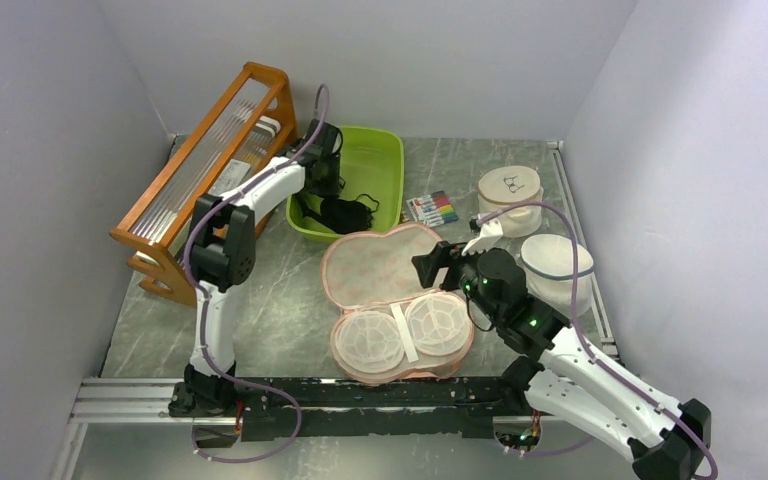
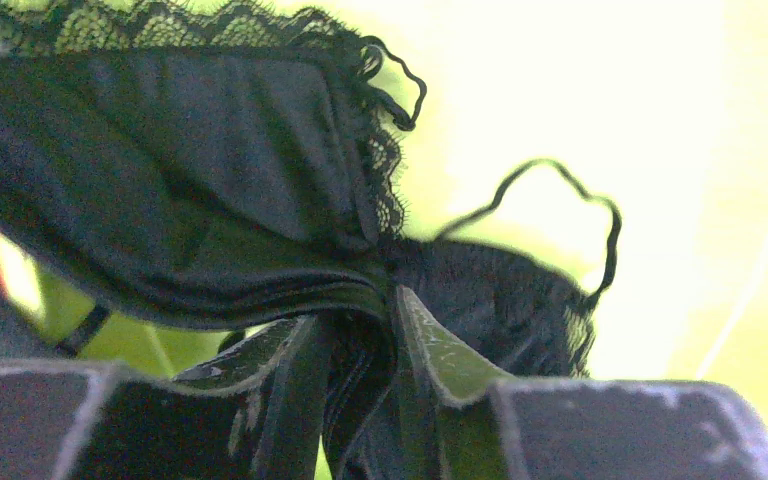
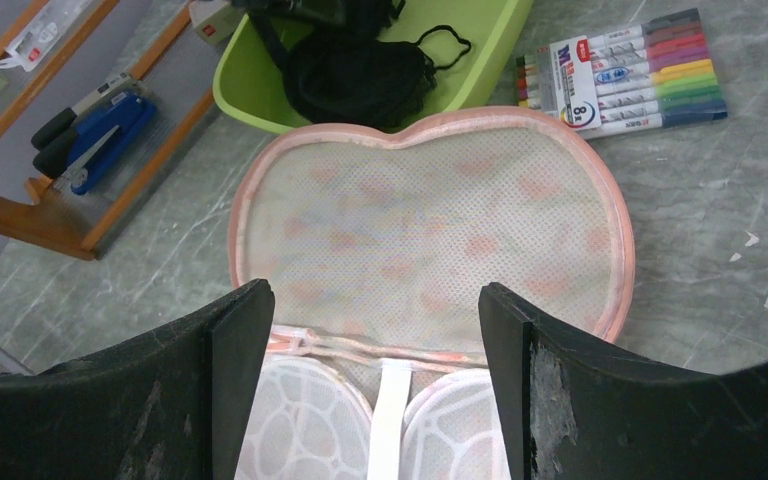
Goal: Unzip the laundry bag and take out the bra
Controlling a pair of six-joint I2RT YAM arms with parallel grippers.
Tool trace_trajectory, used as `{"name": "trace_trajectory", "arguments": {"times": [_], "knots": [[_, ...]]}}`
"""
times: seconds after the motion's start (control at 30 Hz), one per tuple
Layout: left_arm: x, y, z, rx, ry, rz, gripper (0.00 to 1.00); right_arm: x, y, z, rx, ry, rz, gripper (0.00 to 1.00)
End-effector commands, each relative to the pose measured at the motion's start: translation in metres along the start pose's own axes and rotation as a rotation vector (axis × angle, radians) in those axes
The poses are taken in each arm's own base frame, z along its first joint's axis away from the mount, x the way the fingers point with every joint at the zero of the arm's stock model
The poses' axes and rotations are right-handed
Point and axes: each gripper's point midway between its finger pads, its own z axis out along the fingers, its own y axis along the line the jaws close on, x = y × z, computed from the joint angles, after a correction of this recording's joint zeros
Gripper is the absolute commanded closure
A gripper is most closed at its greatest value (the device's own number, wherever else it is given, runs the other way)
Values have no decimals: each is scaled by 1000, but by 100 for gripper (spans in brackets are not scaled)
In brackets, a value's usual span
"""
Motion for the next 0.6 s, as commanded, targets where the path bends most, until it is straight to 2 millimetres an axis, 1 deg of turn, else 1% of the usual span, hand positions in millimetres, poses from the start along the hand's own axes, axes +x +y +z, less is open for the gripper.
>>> {"name": "trace_trajectory", "arguments": {"times": [0.0,0.07,0.13,0.2,0.27,0.33,0.43,0.57], "knots": [[-9,-29,19,93,21,30,71,-10,-1,-5,11,-28,16,24],[-15,-51,18,162,19,60,83,-12,-1,-7,8,-31,19,24],[-25,-76,9,249,-16,91,91,-13,-1,-7,14,-34,14,24],[-33,-102,-5,371,-47,116,93,-14,-3,-7,23,-38,13,24],[-37,-119,-20,470,-65,122,93,-14,-3,-6,24,-37,17,24],[-39,-131,-34,548,-79,122,93,-12,-1,-5,14,-31,20,24],[-36,-140,-47,620,-88,114,93,-10,-1,-1,15,-26,14,24],[-34,-133,-45,611,-78,114,93,-8,3,4,3,-13,18,24]]}}
